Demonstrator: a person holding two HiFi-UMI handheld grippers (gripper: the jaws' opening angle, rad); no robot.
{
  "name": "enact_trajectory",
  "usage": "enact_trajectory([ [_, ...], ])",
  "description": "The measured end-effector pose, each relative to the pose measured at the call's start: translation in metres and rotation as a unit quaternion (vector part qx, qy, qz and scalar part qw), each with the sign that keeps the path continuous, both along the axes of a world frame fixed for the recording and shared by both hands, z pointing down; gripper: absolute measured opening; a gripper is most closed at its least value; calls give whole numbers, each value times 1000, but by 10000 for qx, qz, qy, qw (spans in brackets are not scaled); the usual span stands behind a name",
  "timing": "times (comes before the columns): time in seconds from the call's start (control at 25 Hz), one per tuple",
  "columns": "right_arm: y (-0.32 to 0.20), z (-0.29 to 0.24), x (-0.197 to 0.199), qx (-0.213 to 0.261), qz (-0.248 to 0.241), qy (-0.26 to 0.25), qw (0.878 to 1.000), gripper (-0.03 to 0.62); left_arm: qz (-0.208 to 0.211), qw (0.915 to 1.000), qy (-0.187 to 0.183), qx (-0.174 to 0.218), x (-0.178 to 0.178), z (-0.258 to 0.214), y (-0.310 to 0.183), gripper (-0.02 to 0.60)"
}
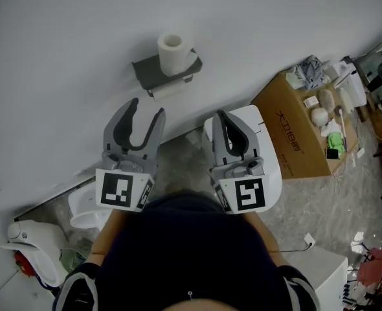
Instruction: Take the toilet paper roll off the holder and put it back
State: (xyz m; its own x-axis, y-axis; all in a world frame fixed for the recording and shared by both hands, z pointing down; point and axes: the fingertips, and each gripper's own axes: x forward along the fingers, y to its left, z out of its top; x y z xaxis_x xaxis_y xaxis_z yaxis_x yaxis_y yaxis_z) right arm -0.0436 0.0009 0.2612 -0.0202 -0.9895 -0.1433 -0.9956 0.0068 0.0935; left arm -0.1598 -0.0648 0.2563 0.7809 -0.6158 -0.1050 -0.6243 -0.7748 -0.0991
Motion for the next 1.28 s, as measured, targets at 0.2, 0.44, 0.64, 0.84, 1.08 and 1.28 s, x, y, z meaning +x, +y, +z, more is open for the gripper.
enact_trajectory([
  [0.2, -12, -1, 5, 63, 61, -37, 10000, 17, 48, 10000, 39, 4, 9, 0, -17, 196],
  [0.44, -25, -2, 10, 8, -34, -97, 9999, 17, -67, 10000, 46, -10, 18, -6, -32, 196],
  [0.64, -46, -8, 19, 40, -270, -88, 9996, 17, -235, 9997, -2, -34, 29, -9, -45, 196],
  [0.84, -75, -11, 34, 60, -663, -30, 9978, 16, -532, 9986, -1, -69, 41, -5, -60, 196],
  [1.08, -108, -14, 42, 113, -1184, -59, 9929, 17, -925, 9957, -22, -12, 49, -5, -75, 196],
  [1.28, -130, -9, 44, 135, -1609, -99, 9868, 17, -1133, 9935, -35, -31, 58, -1, -85, 225],
])
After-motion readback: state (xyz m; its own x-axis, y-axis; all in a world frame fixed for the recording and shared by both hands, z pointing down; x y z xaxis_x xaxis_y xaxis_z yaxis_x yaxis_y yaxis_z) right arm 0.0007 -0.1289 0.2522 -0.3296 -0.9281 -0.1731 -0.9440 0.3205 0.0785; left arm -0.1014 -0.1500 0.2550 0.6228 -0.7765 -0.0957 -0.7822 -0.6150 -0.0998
